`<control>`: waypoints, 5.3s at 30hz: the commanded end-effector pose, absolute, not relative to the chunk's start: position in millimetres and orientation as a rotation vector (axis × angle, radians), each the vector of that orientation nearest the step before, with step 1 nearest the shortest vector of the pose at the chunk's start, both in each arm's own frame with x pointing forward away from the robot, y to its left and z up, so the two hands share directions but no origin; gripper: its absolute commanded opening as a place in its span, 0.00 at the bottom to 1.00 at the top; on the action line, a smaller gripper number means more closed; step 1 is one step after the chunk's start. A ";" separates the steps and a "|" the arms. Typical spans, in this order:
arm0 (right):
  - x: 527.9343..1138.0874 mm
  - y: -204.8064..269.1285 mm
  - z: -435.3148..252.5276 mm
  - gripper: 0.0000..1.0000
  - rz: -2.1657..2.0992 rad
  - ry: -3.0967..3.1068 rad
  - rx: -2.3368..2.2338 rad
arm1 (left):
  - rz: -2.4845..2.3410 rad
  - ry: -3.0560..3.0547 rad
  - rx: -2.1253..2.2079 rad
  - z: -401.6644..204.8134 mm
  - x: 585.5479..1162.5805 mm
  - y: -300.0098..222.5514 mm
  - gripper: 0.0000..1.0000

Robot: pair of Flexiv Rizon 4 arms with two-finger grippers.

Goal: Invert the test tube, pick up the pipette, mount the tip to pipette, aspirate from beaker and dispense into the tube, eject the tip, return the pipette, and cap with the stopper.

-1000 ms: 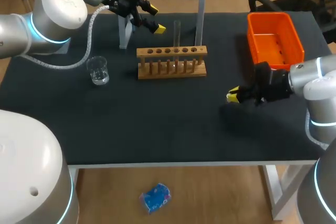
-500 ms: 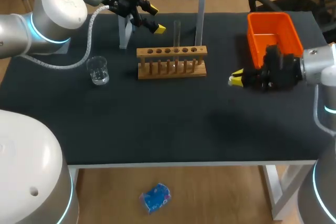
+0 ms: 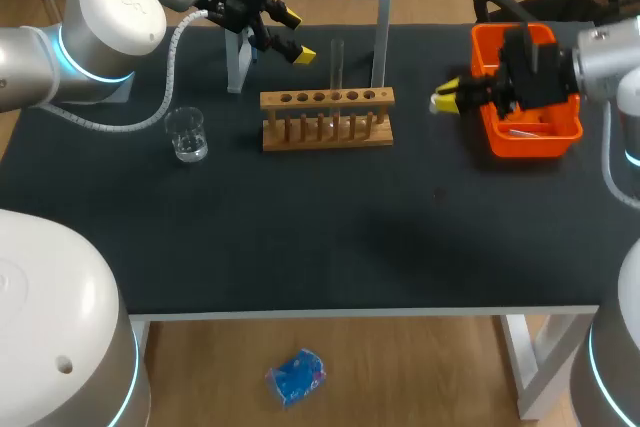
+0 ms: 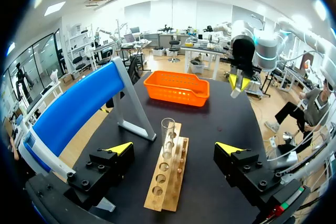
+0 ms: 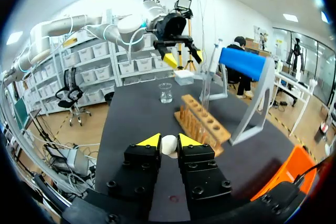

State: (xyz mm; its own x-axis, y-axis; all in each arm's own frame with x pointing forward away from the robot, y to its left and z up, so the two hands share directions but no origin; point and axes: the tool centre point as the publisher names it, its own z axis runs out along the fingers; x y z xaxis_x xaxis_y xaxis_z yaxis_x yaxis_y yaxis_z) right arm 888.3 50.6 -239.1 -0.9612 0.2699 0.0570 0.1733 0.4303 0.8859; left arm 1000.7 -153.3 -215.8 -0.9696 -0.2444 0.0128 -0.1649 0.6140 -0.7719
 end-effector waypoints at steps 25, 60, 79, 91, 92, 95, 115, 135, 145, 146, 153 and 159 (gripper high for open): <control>924.8 82.6 -214.4 0.00 1.597 2.603 0.332 | -1.291 2.744 -0.349 -214.8 1001.5 -153.3 1.00; 998.8 170.2 -203.9 0.00 1.689 2.766 0.214 | -1.291 2.744 -0.349 -214.8 1001.5 -153.3 1.00; 1018.5 182.1 -214.9 0.00 1.688 2.790 0.230 | -1.291 2.744 -0.349 -214.8 1001.5 -153.3 1.00; 1023.4 186.3 -219.6 0.00 1.685 2.804 0.228 | -1.291 2.744 -0.349 -214.8 1001.5 -153.3 1.00; 1023.5 186.6 -220.4 0.00 1.684 2.806 0.228 | -1.291 2.744 -0.349 -214.8 1001.5 -153.3 1.00; 1023.5 186.7 -221.3 0.00 1.681 2.812 0.231 | -1.291 2.744 -0.349 -214.8 1001.5 -153.3 1.00; 1022.7 190.1 -219.6 0.00 1.668 2.821 0.210 | -1.291 2.744 -0.349 -214.8 1001.5 -153.3 1.00; 1021.2 189.4 -222.0 0.00 1.655 2.839 0.205 | -1.291 2.744 -0.349 -214.8 1001.5 -153.3 1.00; 1021.1 187.7 -226.0 0.00 1.619 2.861 0.215 | -1.291 2.744 -0.349 -214.8 1001.5 -153.3 1.00; 1020.9 187.6 -226.6 0.00 1.617 2.863 0.215 | -1.291 2.744 -0.349 -214.8 1001.5 -153.3 1.00; 1018.5 186.7 -232.1 0.00 1.600 2.883 0.221 | -1.291 2.744 -0.349 -214.8 1001.5 -153.3 1.00; 1017.9 186.4 -233.9 0.00 1.602 2.894 0.226 | -1.291 2.744 -0.349 -214.8 1001.5 -153.3 1.00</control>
State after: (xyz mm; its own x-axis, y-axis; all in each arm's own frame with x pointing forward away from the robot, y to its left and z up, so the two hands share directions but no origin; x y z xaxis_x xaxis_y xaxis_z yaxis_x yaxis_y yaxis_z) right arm 1015.8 186.8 -231.1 -0.9764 0.0399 0.2125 0.2016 0.5229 0.8282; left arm 1000.7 -153.2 -215.8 -0.9696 -0.2444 0.0129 -0.1650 0.6140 -0.7718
